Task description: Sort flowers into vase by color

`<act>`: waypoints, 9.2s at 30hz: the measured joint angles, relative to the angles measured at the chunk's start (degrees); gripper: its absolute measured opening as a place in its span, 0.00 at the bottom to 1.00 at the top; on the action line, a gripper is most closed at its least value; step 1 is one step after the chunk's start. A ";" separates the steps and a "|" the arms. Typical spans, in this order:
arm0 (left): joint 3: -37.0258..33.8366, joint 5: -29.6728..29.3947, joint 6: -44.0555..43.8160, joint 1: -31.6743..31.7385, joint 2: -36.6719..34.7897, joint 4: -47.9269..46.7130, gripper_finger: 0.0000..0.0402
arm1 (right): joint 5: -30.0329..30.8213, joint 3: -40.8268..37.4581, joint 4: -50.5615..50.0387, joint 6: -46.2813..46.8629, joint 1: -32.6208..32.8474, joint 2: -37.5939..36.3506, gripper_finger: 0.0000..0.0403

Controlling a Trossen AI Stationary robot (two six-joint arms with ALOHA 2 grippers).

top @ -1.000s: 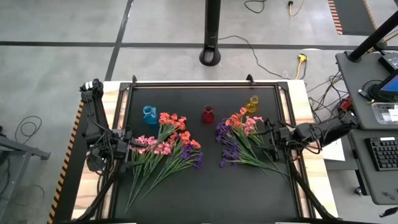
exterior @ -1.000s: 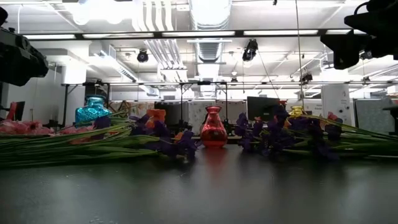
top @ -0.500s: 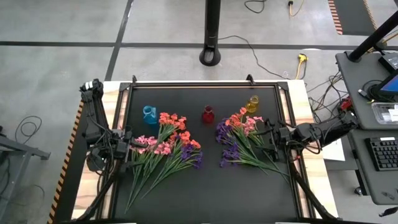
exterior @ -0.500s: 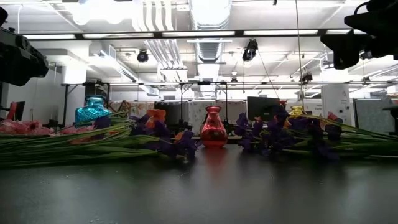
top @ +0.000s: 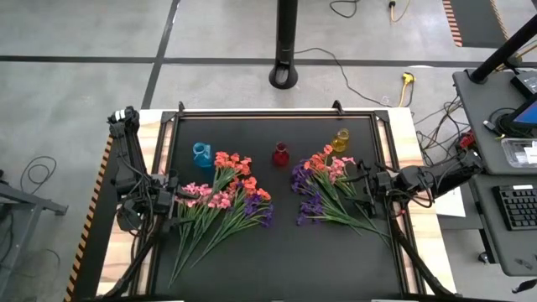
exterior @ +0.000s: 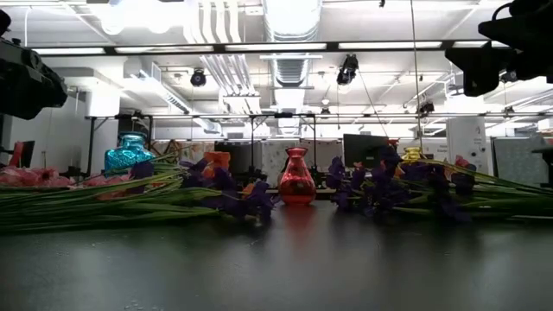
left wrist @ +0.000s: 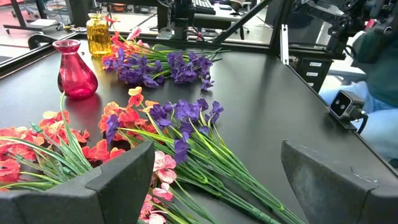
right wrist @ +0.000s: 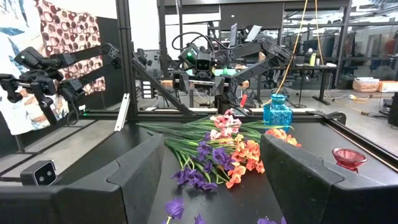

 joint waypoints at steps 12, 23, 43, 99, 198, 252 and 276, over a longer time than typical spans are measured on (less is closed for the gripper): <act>0.00 0.00 -0.02 0.00 0.01 -0.01 0.83 | 0.00 0.00 0.00 0.00 0.00 0.00 0.64; 0.00 0.00 -0.02 0.01 0.00 -0.01 0.83 | 0.00 0.00 0.00 0.00 0.00 0.00 0.64; 0.01 51.66 -0.49 -0.08 0.57 0.63 0.83 | -1.95 0.12 2.64 39.95 0.00 0.11 0.64; 40.20 20.87 39.69 35.02 45.49 35.32 0.83 | 2.59 5.98 -4.18 49.12 0.00 13.21 0.64; 51.41 12.78 13.60 55.43 58.36 -17.36 0.77 | 13.39 38.80 -40.56 52.09 -2.05 46.64 0.04; 18.62 39.82 38.49 58.05 19.20 38.87 0.77 | 18.28 38.33 64.13 -10.03 -22.36 84.04 0.04; 18.80 35.74 37.46 58.16 20.59 39.00 0.77 | 17.70 39.28 65.24 -7.59 -27.73 90.49 0.04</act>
